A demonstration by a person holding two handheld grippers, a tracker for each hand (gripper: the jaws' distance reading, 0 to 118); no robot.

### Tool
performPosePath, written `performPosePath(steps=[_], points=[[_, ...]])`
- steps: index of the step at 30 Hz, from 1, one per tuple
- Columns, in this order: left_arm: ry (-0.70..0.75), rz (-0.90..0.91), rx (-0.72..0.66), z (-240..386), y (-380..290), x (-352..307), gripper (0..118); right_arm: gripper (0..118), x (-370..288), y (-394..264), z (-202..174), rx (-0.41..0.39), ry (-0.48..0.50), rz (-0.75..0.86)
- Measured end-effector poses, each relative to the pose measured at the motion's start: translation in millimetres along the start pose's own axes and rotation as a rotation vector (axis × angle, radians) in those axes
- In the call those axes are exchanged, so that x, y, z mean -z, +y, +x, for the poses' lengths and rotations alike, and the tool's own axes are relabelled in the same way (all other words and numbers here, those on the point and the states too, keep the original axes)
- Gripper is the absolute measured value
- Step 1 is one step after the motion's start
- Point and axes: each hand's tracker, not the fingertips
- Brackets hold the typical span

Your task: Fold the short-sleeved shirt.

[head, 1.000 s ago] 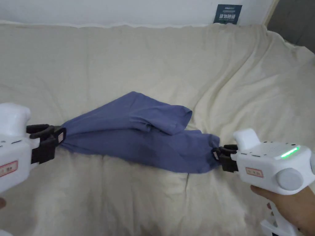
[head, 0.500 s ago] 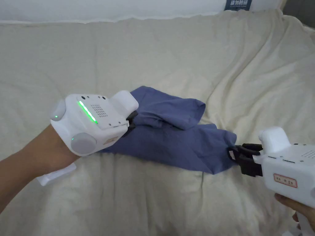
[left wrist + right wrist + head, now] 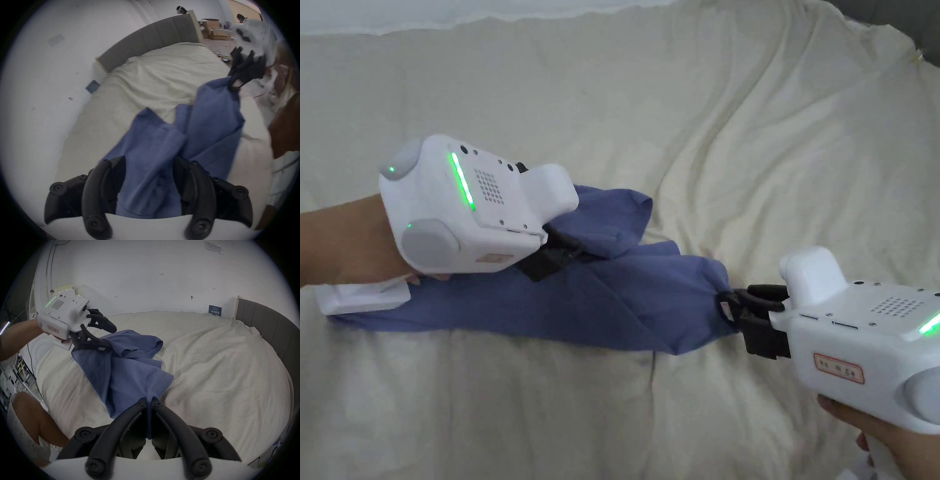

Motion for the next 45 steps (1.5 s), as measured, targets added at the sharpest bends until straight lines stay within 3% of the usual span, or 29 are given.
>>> performPosePath(steps=[3,7,9,11,12,13,14,15,17,18,25,28,35,45], points=[[0.001,0.001,0.014,1.1,5.7,-0.6,82,5,2.6,-4.2,2.2,0.002,0.004,-0.007],[-0.017,-0.084,0.074,3.9,9.4,25.4,82,5,7.2,-4.7,3.1,0.003,0.001,-0.01],[0.0,-0.129,0.021,0.2,10.3,38.2,82,5,7.3,-3.9,2.6,0.001,0.002,-0.004],[-0.072,-0.164,-0.069,-8.8,11.6,43.6,81,5,6.8,-3.3,2.1,-0.009,0.007,0.004],[-0.074,-0.154,-0.084,-11.2,11.4,43.4,76,5,7.0,-3.0,1.9,-0.011,0.003,0.008],[-0.073,-0.144,-0.092,-13.3,12.0,41.4,63,5,7.2,-2.9,2.1,-0.012,0.003,0.009],[-0.08,-0.129,-0.132,-16.3,12.4,39.1,39,5,7.4,-3.1,2.8,-0.012,0.005,0.009],[-0.088,-0.121,-0.164,-21.0,12.2,36.5,3,5,7.9,-3.5,3.6,-0.01,0.005,0.009],[-0.029,-0.11,-0.16,-23.7,9.0,33.7,3,5,9.5,-3.9,4.4,-0.007,0.004,0.006],[-0.103,-0.115,-0.23,-31.1,7.3,33.9,3,5,10.5,-3.7,4.7,-0.01,0.003,0.004],[-0.064,0.02,-0.431,-52.3,-6.3,7.3,3,5,6.3,3.0,5.3,-0.006,-0.016,0.034],[-0.074,0.134,-0.662,-73.8,-25.3,-18.4,3,5,1.1,12.0,6.6,0.012,-0.009,0.056],[0.055,0.345,-0.959,-76.0,-97.0,-111.5,3,5,-23.8,47.6,-0.2,0.048,-0.003,0.173],[0.252,0.526,-1.14,-40.4,-142.9,-265.6,3,5,-73.7,107.3,-31.7,0.037,0.019,0.321]])
